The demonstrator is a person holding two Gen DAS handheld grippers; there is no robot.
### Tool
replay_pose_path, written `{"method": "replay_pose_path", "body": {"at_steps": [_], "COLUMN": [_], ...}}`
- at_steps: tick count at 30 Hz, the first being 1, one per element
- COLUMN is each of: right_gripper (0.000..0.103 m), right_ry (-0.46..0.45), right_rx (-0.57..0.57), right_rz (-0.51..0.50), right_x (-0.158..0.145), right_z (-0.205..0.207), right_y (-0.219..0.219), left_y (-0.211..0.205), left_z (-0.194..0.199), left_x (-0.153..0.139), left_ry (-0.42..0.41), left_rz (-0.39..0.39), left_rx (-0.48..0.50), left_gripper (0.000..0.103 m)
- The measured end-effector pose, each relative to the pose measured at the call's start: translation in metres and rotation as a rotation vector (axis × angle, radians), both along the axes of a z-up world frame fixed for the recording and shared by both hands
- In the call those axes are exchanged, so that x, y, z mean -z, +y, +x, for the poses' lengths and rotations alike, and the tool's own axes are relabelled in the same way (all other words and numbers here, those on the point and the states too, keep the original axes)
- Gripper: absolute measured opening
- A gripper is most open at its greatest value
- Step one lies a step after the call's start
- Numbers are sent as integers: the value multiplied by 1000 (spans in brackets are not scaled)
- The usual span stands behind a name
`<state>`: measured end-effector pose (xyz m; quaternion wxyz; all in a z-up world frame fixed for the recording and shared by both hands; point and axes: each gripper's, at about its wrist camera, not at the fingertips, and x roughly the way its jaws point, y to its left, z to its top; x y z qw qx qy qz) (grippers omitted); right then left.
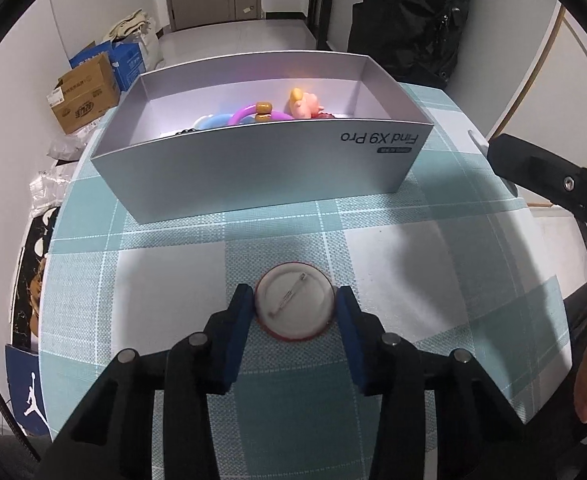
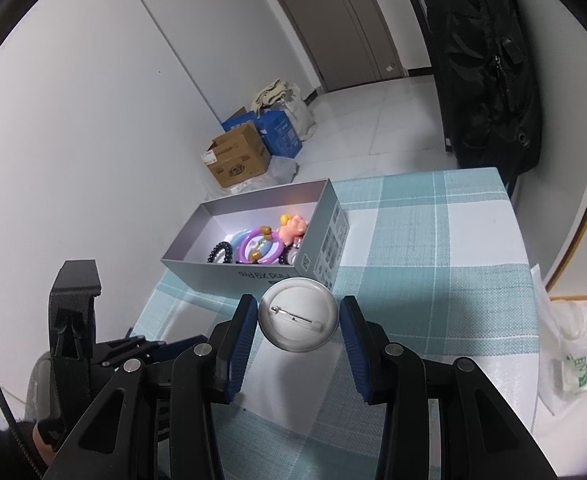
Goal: Organize jewelry
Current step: 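Grasp the red-rimmed pin badge with the left gripper and lift it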
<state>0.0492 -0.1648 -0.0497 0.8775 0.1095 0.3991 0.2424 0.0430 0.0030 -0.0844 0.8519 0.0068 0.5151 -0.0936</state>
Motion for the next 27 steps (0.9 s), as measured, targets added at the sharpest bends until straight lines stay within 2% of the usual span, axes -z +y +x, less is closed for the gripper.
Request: {"method": "replay_pose_path", "body": {"at_steps": [8, 9, 11, 12, 17, 21, 27], "right_gripper": [41, 41, 41, 41, 41, 41, 41], "right_ry": [1, 2, 4, 4, 8, 3, -8], "right_rx": [-1, 0, 3, 5, 7, 5, -7], "right_rz": [-2, -2, -3, -4, -12, -14, -11], "right_x": [0, 0, 1, 1, 3, 3, 1], "right_z": [-1, -1, -1, -1, -2, -4, -4], "right_y": [-1, -1, -2, -2, -1, 0, 3], "left_y": [-4, -4, -3, -2, 3, 10, 4], "left_z": [-3, -4, -5, -4, -3, -4, -6], "left_x": [-2, -2, -4, -4, -3, -7, -12], "left_ry": [0, -1, -12, -4, 5, -1, -31], "left_rz": [-15, -15, -12, -16, -59, -136, -111], "left_rx": [21, 22, 16, 15, 10, 3, 23], "left_gripper": [36, 34, 16, 14, 14, 14, 14]}}
